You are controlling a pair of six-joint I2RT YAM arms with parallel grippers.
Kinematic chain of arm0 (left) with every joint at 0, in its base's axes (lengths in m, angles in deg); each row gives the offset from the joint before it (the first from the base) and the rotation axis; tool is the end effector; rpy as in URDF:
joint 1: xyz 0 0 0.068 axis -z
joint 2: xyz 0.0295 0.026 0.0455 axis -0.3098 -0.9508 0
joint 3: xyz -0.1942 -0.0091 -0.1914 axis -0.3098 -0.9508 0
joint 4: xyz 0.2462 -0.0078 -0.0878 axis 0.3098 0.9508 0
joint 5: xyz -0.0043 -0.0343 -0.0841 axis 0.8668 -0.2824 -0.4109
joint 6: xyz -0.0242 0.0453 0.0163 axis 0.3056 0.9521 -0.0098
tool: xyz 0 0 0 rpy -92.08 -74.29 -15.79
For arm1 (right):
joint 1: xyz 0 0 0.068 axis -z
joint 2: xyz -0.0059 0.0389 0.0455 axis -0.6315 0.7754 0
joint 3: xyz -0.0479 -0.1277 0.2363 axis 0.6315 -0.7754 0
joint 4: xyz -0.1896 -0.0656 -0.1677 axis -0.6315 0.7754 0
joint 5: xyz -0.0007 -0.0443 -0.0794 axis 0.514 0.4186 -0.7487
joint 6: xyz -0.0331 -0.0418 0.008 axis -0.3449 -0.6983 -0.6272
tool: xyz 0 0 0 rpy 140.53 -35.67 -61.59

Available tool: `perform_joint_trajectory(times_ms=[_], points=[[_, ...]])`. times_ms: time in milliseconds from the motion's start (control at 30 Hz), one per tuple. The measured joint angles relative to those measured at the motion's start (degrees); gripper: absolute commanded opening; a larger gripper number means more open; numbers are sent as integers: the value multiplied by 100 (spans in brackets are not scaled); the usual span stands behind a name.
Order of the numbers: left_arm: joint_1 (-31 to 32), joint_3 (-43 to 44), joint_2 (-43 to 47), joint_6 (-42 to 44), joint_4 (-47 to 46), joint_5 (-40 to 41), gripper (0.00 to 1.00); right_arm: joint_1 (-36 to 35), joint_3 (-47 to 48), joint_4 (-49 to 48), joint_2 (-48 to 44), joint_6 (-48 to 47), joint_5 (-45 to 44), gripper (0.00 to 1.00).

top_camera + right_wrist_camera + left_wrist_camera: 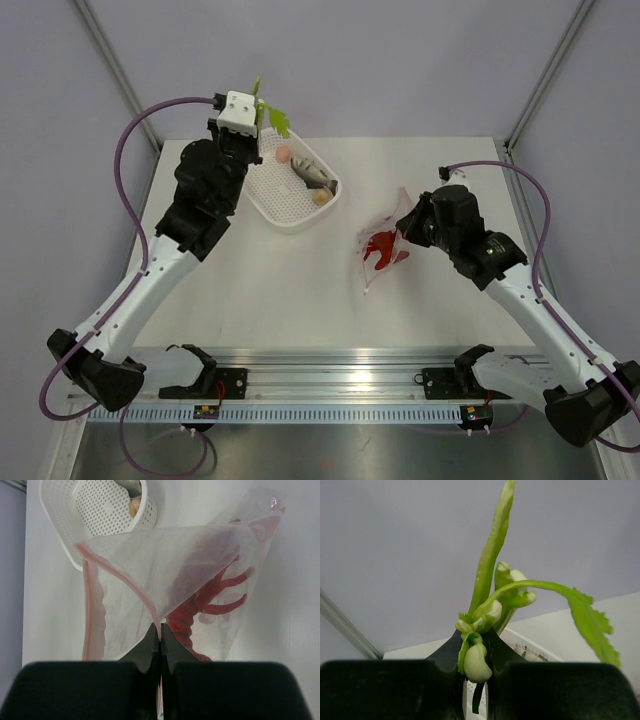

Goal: Place the food in the zip-top bag and seal the zipper
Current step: Pick up the fake vegetable from the bin.

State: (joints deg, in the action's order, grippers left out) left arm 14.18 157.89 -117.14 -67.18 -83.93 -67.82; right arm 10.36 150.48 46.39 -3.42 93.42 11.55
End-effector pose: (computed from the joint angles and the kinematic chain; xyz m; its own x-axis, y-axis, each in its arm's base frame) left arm 0.2391 -0.1353 0.4699 0.1952 0.1477 -0.9696 0.1467 0.9731 0.1778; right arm 0.1994 0.1045 0.3539 -0.5893 0.3398 -0.7330 -0.0450 0.8921 0.4496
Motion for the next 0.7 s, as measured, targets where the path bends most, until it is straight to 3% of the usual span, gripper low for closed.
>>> perform_joint_trajectory(times_ms=[367,533,700], points=[[-238,986,-739,-870,1703,-101,0,0,0,-2,9,37,52,0],[-525,1106,-1132,-1342,2273,-483,0,0,0,0,9,37,52,0],[-927,1810,-1718,-2052,2863,-946,0,0,0,-2,9,37,52,0]])
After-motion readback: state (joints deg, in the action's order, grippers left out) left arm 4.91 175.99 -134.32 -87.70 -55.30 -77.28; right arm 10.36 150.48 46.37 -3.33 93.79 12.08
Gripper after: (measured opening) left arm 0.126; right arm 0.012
